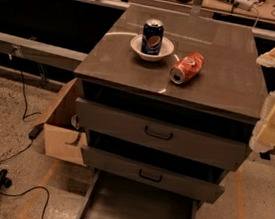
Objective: Place coke can into bottom drawer
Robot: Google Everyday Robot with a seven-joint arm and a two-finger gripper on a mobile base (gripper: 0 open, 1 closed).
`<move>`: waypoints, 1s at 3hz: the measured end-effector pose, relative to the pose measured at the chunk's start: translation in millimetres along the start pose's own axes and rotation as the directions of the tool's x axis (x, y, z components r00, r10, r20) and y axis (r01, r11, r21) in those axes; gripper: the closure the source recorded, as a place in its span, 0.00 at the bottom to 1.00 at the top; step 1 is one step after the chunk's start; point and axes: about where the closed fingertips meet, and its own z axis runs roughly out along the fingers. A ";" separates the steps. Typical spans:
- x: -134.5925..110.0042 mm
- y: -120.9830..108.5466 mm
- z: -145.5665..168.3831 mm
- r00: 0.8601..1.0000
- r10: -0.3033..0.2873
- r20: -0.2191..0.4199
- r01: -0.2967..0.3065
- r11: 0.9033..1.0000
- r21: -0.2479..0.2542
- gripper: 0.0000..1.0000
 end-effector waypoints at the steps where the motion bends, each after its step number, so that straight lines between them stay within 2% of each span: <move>1: 0.0 0.0 0.0 1.000 0.000 0.000 0.000 1.000 0.000 0.00; 2: -3.3 -13.4 2.0 0.998 -0.053 -0.027 0.053 0.999 0.008 0.00; 3: -2.2 -42.0 12.2 0.989 -0.139 -0.044 0.138 0.990 -0.016 0.00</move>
Offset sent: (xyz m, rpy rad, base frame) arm 0.0361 -0.0030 0.0010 -0.1169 0.0006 0.1139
